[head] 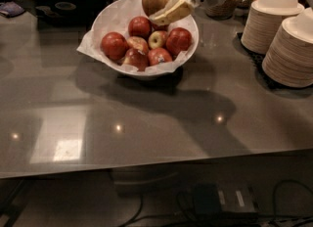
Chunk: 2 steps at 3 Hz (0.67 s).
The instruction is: Pick apple from white bowl
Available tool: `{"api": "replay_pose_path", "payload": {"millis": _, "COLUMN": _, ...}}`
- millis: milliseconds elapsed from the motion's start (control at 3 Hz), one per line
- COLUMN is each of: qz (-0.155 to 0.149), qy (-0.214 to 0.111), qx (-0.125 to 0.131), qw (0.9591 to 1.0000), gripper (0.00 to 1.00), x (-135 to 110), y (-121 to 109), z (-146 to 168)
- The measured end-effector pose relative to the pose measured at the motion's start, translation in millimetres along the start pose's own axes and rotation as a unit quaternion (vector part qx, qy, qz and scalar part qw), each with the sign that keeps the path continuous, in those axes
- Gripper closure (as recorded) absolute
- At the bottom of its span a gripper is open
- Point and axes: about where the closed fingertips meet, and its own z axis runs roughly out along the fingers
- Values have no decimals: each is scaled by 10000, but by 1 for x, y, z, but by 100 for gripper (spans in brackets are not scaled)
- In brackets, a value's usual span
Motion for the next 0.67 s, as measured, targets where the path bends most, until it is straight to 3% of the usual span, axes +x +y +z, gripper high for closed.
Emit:
{"api": "replay_pose_path", "payload": {"millis": 333, "qz": 165, "qy": -544, "qx": 1, "qw": 9984, "gripper": 100, "x": -20, "y": 6, "z": -23}}
{"api": "replay_pose_path", "payload": {"millis": 667, "qz": 165, "qy": -544, "qx": 1, "qw": 9984, "gripper": 100, "x": -20, "y": 6, "z": -23}}
